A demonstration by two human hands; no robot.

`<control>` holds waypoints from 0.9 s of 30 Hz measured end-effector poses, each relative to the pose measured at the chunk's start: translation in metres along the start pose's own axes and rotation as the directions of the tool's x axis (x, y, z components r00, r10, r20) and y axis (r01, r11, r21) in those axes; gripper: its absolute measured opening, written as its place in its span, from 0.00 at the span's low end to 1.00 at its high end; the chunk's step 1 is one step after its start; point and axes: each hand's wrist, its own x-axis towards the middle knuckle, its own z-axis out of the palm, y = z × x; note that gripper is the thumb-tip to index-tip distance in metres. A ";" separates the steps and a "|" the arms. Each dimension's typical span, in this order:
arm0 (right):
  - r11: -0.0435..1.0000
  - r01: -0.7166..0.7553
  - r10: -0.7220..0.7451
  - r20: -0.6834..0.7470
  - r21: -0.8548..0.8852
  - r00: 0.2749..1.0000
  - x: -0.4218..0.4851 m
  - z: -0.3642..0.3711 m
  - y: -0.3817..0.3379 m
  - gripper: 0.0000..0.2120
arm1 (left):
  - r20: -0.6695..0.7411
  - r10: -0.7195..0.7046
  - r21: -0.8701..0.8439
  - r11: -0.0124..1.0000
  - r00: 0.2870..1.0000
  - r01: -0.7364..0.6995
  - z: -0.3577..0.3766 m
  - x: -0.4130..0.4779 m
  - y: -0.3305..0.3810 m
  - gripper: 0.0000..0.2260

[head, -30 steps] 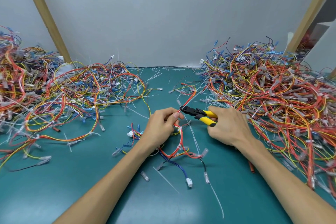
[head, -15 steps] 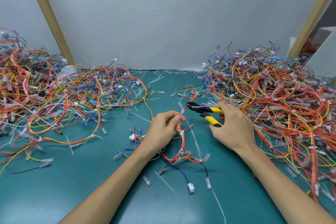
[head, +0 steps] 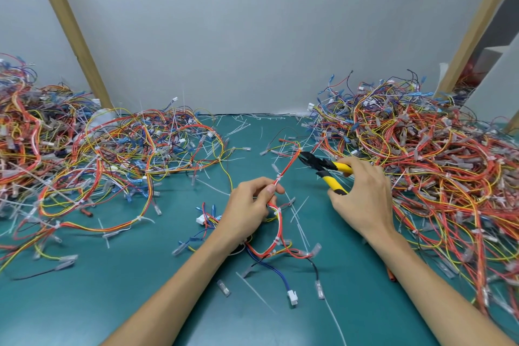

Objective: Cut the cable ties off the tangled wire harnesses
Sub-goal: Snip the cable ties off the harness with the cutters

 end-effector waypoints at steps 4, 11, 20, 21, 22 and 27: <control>0.998 -0.037 0.037 0.006 0.047 0.999 0.000 -0.003 -0.002 0.22 | 0.004 0.003 0.002 1.000 1.000 -0.003 0.000 0.000 0.000 0.12; 0.987 -0.083 0.085 -0.009 0.141 0.996 0.001 -0.008 -0.004 0.21 | 0.001 0.020 0.024 1.000 1.000 -0.020 0.003 0.000 -0.001 0.13; 0.963 -0.030 0.058 -0.098 0.267 0.994 0.000 -0.008 -0.004 0.20 | -0.050 0.008 0.047 0.999 0.999 -0.005 0.006 -0.003 0.003 0.10; 0.963 -0.021 0.050 -0.100 0.268 0.994 0.000 -0.008 -0.005 0.19 | -0.054 0.004 0.048 0.999 0.999 -0.002 0.006 -0.004 0.004 0.10; 0.964 -0.021 0.049 -0.097 0.264 0.994 -0.001 -0.009 -0.006 0.18 | -0.059 0.001 0.056 0.998 0.998 0.003 0.005 -0.004 0.004 0.10; 0.962 -0.090 0.103 -0.036 0.259 0.994 -0.002 -0.011 -0.005 0.12 | -0.122 -0.018 0.053 0.998 0.992 0.025 0.004 -0.005 0.006 0.07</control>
